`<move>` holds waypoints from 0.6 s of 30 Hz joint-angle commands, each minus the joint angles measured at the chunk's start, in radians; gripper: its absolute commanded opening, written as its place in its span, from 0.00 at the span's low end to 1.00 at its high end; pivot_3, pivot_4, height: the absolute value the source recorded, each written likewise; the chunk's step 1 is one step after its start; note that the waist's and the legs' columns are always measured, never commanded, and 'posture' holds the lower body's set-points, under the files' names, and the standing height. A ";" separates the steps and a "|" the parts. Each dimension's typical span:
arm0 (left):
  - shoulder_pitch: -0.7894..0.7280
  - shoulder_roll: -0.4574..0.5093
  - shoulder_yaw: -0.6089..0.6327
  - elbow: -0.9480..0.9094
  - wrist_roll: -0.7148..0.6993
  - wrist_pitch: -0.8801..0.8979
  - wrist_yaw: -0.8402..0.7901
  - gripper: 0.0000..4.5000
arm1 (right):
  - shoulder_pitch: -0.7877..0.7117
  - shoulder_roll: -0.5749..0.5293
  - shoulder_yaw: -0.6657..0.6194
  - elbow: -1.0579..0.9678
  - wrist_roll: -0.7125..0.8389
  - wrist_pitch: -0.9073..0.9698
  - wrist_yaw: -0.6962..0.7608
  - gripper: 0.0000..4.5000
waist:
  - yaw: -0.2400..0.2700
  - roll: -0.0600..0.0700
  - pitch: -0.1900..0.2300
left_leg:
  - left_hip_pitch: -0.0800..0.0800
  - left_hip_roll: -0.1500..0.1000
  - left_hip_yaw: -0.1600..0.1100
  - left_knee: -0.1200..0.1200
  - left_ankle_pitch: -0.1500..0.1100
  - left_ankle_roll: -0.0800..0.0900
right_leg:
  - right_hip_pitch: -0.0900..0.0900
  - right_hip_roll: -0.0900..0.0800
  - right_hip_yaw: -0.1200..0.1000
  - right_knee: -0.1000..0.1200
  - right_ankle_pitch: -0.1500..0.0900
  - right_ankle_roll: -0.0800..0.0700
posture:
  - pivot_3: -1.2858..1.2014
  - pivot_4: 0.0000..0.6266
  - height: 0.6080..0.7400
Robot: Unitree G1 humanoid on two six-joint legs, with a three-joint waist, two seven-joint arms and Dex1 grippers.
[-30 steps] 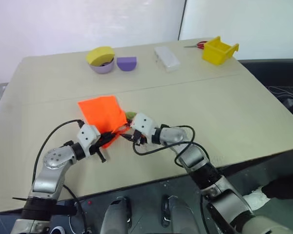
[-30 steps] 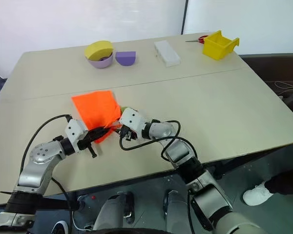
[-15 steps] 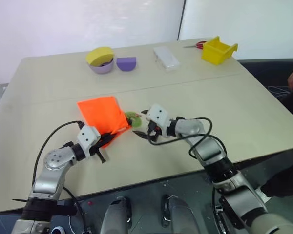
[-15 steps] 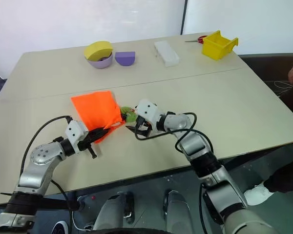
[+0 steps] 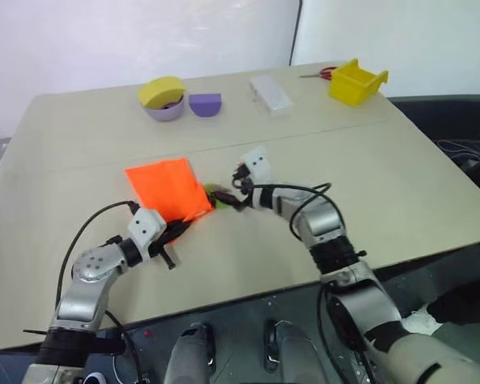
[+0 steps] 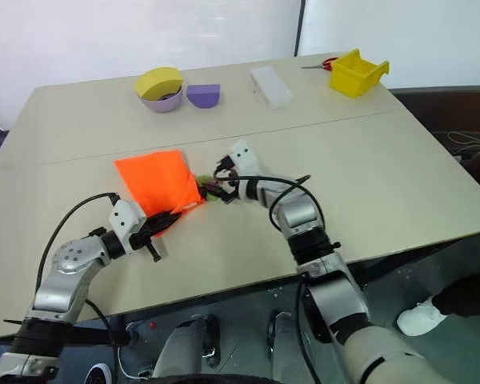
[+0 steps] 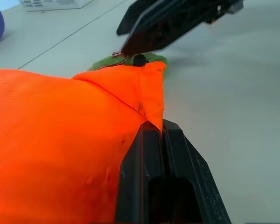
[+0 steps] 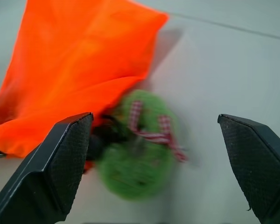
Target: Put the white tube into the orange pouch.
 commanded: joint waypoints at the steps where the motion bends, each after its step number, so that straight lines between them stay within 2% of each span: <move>1: 0.004 0.001 0.004 -0.025 -0.002 -0.016 -0.001 0.00 | -0.041 0.009 0.016 0.018 -0.050 0.008 -0.064 0.99 | 0.001 0.000 0.000 | 0.000 0.000 0.000 0.000 0.000 0.000 | 0.000 0.000 0.000 0.000 0.000 0.000 | 0.52 0.24 1.00; 9: 0.014 -0.008 -0.002 -0.037 -0.003 -0.013 0.005 0.00 | -0.060 0.009 -0.029 0.089 -0.055 -0.002 -0.113 0.99 | -0.001 0.000 0.000 | 0.000 0.000 0.001 0.000 0.000 -0.001 | 0.000 -0.001 0.000 -0.001 0.000 0.000 | 0.52 0.24 1.00; 13: 0.009 -0.008 -0.002 -0.037 -0.001 -0.013 0.003 0.00 | -0.047 -0.017 0.025 0.087 -0.088 -0.011 -0.072 0.99 | -0.002 0.000 0.000 | 0.000 0.000 0.001 0.000 0.000 0.000 | 0.000 0.000 0.000 -0.001 0.000 0.000 | 0.52 0.24 1.00; 16: 0.006 -0.008 -0.002 -0.034 0.000 -0.014 0.003 0.00 | -0.029 -0.031 0.067 0.065 -0.096 0.009 -0.027 0.83 | -0.002 0.000 0.000 | 0.000 0.000 0.001 0.000 0.000 0.000 | 0.000 -0.001 0.000 -0.001 -0.001 0.001 | 0.52 0.24 1.00; 18: 0.005 -0.008 -0.001 -0.033 -0.001 -0.015 0.003 0.00 | -0.024 -0.029 0.073 0.060 -0.099 0.007 -0.027 0.59 | -0.002 0.000 0.000 | 0.000 0.000 0.001 0.000 0.000 0.000 | 0.000 -0.001 0.000 -0.001 -0.001 0.001 | 0.52 0.24 1.00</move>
